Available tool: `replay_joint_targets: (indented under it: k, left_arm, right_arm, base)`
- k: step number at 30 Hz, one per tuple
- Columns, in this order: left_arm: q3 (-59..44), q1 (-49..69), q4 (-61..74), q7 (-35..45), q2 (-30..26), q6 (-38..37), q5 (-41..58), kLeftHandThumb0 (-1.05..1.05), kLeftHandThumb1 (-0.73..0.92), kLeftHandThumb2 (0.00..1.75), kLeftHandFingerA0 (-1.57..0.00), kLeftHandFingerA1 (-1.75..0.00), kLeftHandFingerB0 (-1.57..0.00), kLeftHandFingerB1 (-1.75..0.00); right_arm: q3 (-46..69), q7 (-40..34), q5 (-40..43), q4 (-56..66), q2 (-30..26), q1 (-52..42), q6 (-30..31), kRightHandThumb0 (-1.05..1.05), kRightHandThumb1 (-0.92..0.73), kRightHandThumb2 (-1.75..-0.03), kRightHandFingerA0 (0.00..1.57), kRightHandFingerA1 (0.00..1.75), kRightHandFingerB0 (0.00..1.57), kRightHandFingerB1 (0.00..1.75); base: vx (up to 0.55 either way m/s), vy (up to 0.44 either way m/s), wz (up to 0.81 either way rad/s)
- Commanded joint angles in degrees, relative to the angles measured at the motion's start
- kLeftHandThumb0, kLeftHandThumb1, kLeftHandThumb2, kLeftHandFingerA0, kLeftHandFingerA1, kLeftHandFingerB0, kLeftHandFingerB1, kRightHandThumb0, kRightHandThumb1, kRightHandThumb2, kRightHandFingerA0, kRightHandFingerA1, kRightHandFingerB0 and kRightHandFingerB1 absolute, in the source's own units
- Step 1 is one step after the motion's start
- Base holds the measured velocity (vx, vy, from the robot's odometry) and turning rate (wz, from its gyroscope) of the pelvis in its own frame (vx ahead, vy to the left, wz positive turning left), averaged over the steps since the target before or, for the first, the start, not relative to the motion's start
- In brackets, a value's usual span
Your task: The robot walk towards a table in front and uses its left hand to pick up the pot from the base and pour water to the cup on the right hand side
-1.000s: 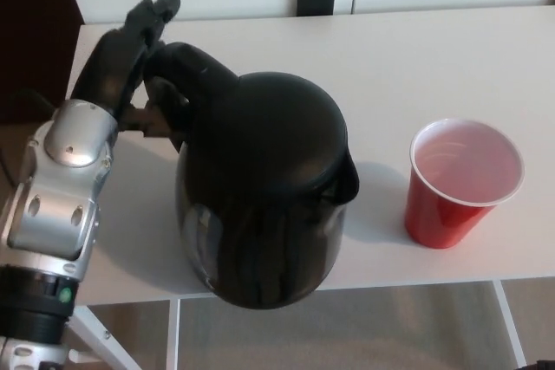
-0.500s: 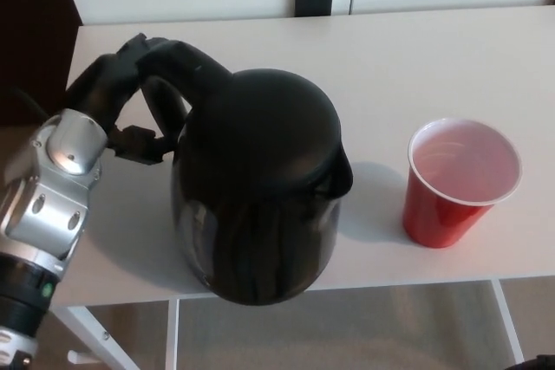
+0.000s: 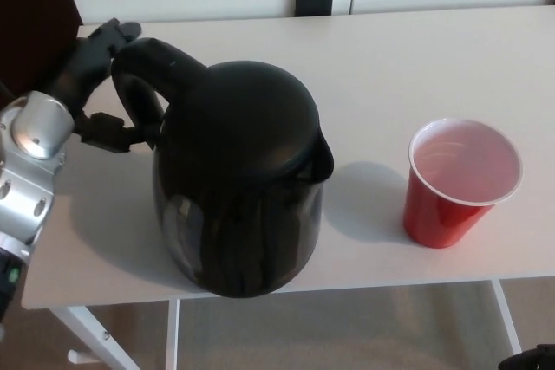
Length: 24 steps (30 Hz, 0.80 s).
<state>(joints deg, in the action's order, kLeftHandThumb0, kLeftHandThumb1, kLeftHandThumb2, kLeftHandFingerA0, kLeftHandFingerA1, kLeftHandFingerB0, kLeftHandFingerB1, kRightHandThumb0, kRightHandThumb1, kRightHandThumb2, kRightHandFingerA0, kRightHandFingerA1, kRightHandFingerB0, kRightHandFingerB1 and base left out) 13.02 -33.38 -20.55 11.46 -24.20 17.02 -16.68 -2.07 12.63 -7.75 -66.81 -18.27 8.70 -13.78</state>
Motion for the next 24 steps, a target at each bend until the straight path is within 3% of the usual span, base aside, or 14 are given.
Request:
replay_joint_targets:
  k: [1,4,5,11,12,13,14,20,24]
  left_arm:
    - [-2.32,-0.22,-1.32,1.38,-1.91,-2.99,0.67,-0.74,0.37,0.69,-0.08,-0.39,-0.01,-0.09]
    - [-3.12,-0.43,-1.48,1.76,-2.46,-3.13,0.58,-0.77,0.38,0.71,-0.08,-0.38,-0.02,-0.06]
    - [-3.64,-0.21,-1.51,1.90,-2.65,-3.82,0.90,-0.79,0.47,0.61,-0.10,-0.33,0.00,-0.11]
    - [-5.38,0.47,-0.45,4.32,-3.76,-5.00,2.08,-0.78,0.49,0.56,-0.08,-0.30,0.00,-0.06]
    - [-5.58,0.56,-0.26,5.39,-4.16,-5.12,2.58,-0.75,0.44,0.83,-0.05,-0.16,0.00,0.00]
    - [-5.81,0.67,-0.07,6.63,-4.61,-5.28,3.14,-0.75,0.44,0.83,-0.05,-0.16,0.00,0.00]
    - [-5.78,0.59,0.13,8.80,-5.41,-5.11,3.83,-0.81,0.53,0.57,0.00,0.00,0.00,0.00]
    - [-9.00,1.11,0.53,20.69,-7.73,-1.41,11.93,-0.72,0.48,0.55,0.00,0.00,0.00,0.00]
    - [-10.62,2.20,-2.11,27.71,-10.00,-3.48,15.37,-0.80,0.48,0.55,0.00,0.00,0.00,0.00]
  right_arm:
    - [-0.06,0.41,-0.32,-0.41,-1.10,0.33,0.50,-0.67,-0.36,-0.68,0.92,0.71,0.72,0.66]
    - [-0.18,0.38,-0.51,-0.05,-1.22,0.48,0.49,-0.67,-0.37,-0.68,0.93,0.70,0.71,0.66]
    - [-0.19,0.46,-0.54,-0.05,-1.26,0.46,0.30,-0.67,-0.37,-0.68,0.93,0.71,0.71,0.66]
    - [-0.22,0.40,-0.77,-0.01,-1.38,0.56,0.62,-0.65,-0.37,-0.66,0.92,0.68,0.71,0.65]
    - [-0.12,0.58,-0.64,-0.03,-1.34,0.57,0.82,-0.65,-0.37,-0.67,0.90,0.69,0.71,0.65]
    - [-0.01,0.79,-0.53,-0.06,-1.30,0.59,1.04,-0.65,-0.37,-0.67,0.90,0.69,0.71,0.65]
    - [-0.06,0.80,-0.60,-0.08,-1.34,0.58,0.96,-0.66,-0.36,-0.67,0.91,0.68,0.71,0.64]
    - [-0.27,0.64,-1.05,-0.30,-1.65,0.43,0.74,-0.65,-0.38,-0.67,0.92,0.68,0.71,0.64]
    - [-0.11,0.96,-0.76,-0.26,-1.30,0.10,0.99,-0.64,-0.35,-0.69,0.91,0.70,0.71,0.66]
  base:
    - [0.00,0.000,0.00]
    - [0.00,0.000,0.00]
    - [0.00,0.000,0.00]
    - [0.00,0.000,0.00]
    - [0.00,0.000,0.00]
    - [0.00,0.000,0.00]
    - [0.00,0.000,0.00]
    - [0.00,0.000,0.00]
    - [0.00,0.000,0.00]
